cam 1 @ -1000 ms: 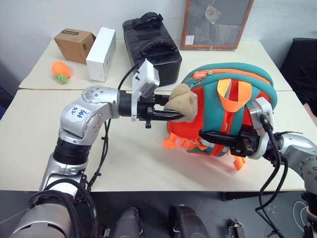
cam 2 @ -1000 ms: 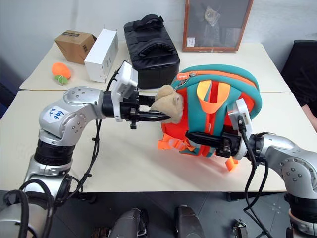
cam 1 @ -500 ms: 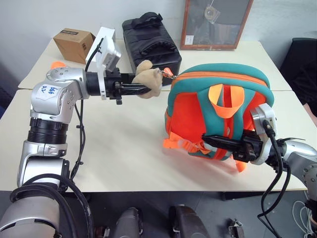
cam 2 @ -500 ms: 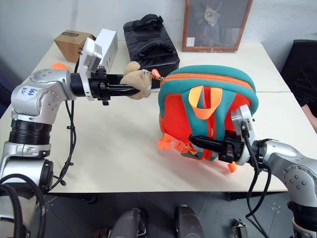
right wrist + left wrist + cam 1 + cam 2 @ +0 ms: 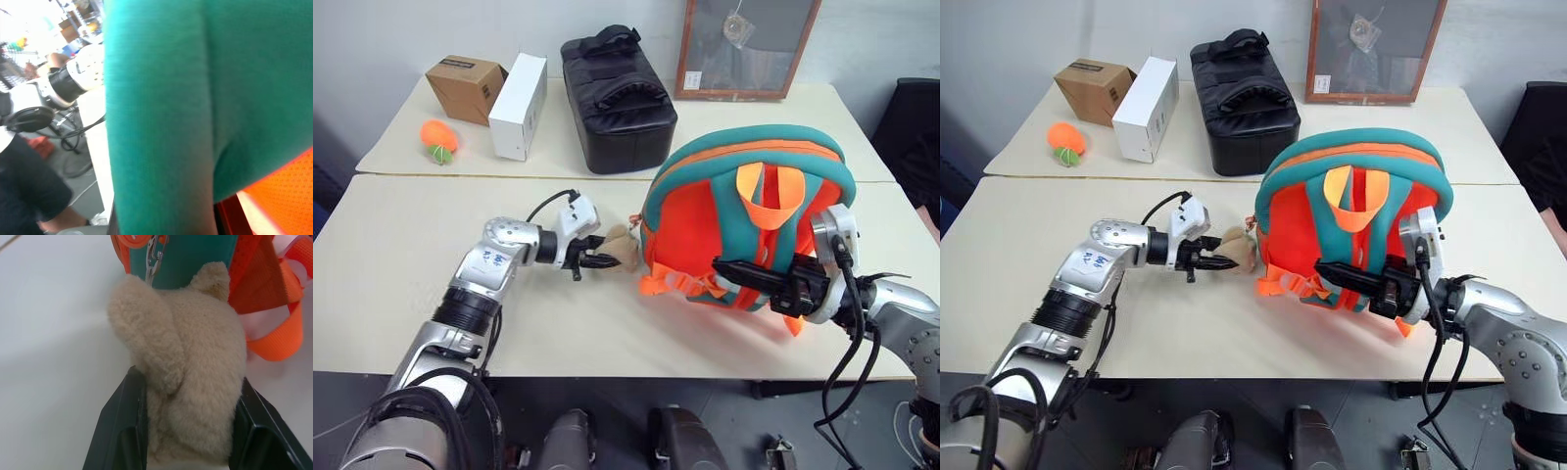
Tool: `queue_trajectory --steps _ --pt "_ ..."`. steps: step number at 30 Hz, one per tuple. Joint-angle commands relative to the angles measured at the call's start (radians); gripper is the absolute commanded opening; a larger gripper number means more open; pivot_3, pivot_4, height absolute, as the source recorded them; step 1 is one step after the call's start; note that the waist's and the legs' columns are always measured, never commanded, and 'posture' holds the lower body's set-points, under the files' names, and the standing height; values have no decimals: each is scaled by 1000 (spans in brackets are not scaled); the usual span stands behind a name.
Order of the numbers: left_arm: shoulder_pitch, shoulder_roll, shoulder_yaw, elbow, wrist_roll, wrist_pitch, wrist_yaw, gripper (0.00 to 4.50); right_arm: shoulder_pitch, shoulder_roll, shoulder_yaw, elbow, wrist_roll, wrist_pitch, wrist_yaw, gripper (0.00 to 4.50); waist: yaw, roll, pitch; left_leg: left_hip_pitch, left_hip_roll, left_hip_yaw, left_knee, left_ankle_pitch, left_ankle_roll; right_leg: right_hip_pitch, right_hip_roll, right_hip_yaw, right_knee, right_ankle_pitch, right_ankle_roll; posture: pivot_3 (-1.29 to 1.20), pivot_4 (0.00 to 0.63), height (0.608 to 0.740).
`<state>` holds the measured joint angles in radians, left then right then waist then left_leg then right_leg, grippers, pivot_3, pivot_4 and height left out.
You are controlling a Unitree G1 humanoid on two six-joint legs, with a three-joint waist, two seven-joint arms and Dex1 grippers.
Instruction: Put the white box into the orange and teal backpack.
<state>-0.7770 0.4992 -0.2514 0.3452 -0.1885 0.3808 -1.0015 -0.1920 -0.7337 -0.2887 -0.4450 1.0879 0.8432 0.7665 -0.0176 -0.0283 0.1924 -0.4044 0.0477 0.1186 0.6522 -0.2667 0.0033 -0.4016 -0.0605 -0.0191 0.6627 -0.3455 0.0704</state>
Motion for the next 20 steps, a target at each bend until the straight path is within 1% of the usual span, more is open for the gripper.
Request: queue_trajectory --steps 1,3,5,7,10,11,13,15,17,20 --pt "33 1 29 -49 -24 64 -10 1452 4 -6 -12 -17 -72 -58 -22 310 -1 0 0 0 0 0 0 0 0 0 0 0 0 0 0 0 150 740" --pt "72 32 70 -127 -71 125 -30 2179 31 -39 -27 6 -99 -57 5 957 -5 0 0 0 0 0 0 0 0 0 0 0 0 0 0 0 150 740" --pt "115 68 107 -193 -99 163 -40 2764 73 -79 -53 14 -123 -67 54 1624 -7 0 0 0 0 0 -1 0 0 0 0 0 0 0 0 0 150 740" --pt "182 139 166 -282 -143 202 -67 3441 142 -147 -123 24 -135 -72 134 2336 -9 0 0 0 0 0 -1 0 0 0 0 0 0 0 0 0 150 740" --pt "249 211 224 -372 -198 243 -92 4404 207 -208 -205 48 -130 -80 217 3392 -12 0 0 1 1 0 -2 0 -1 0 0 0 -1 0 0 0 150 740" --pt "284 253 274 -408 -229 253 -113 4500 233 -242 -261 83 -132 -78 265 3763 -10 0 0 1 1 0 -2 0 -1 1 0 0 -1 0 0 0 150 740" --pt "340 338 404 -454 -296 294 -140 4500 277 -317 -383 194 -155 -75 372 4400 -9 0 0 3 0 -1 -2 -1 2 3 0 0 -1 0 0 0 150 740" --pt "368 401 501 -478 -358 345 -155 4500 295 -370 -450 303 -187 -94 450 4462 -9 0 0 4 0 -1 -2 -1 3 4 -1 -1 -2 0 0 0 150 740" --pt "383 430 539 -492 -392 365 -154 4500 297 -392 -469 357 -210 -114 491 4462 -7 0 0 7 0 -2 -3 -3 5 7 -1 -1 -3 0 0 0 150 740" --pt "397 491 677 -478 -428 383 -137 4500 255 -451 -475 526 -262 -133 538 4462 -8 0 0 14 0 -1 -5 -5 5 14 -2 -1 -5 -1 -1 0 150 740"
